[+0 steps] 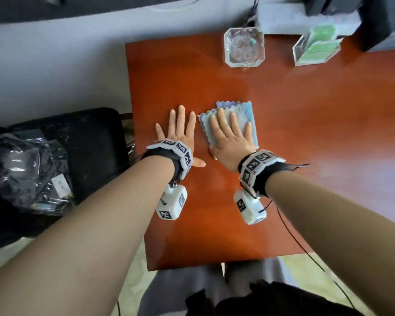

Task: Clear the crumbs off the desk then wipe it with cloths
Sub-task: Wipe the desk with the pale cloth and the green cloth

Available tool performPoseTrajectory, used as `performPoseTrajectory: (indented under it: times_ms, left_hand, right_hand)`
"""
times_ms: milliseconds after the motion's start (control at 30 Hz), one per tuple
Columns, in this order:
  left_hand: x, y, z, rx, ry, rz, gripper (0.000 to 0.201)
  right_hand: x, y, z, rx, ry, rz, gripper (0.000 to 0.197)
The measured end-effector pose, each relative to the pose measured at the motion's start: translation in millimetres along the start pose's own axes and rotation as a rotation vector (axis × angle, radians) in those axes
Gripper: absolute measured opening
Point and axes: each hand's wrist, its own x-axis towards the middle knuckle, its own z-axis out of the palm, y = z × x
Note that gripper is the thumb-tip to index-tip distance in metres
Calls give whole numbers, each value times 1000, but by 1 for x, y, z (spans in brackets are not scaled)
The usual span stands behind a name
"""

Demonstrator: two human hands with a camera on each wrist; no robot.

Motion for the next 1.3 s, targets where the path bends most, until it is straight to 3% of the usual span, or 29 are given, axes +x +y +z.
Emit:
performPoseTrajectory:
  times_ms: [100,200,333,500,567,767,867,967,1167,1300]
  left_hand:
    - [1,-4,-1,-15,-25,14,144]
    - [1,-7,0,-34,-51,31,144]
    - [2,-7,1,-49,-53,41,144]
    - [2,-8,3,-78,-26,54,144]
    - [2,-8,4,-71,-18,57,143]
    - [4,-7,5,-44,17,40,143]
    - [2,-8,6,-60,44,49,141]
    - [0,-8,4,-60,28,48,142]
    - [1,-9,2,-75,-10,46,143]
    - [2,-9,2,-76,-16,45,143]
  right_hand:
    - [5,26,-6,-27,-3,-29,77]
    - [5,79,-18,123,104,180,78]
    - [-7,142,-35,239,133,389,76]
    - [2,124,-35,202,101,477,81]
    - [3,96,-32,112,70,375,85]
    - [-19,-1,2,-233,-51,-148,79]
    - [-29,-15,13,-277,-67,-246,71]
    - [-31,8,8,-276,-82,-267,71]
    - [-27,101,-16,-53,-5,129,80]
    - [-23,116,-26,59,12,312,80]
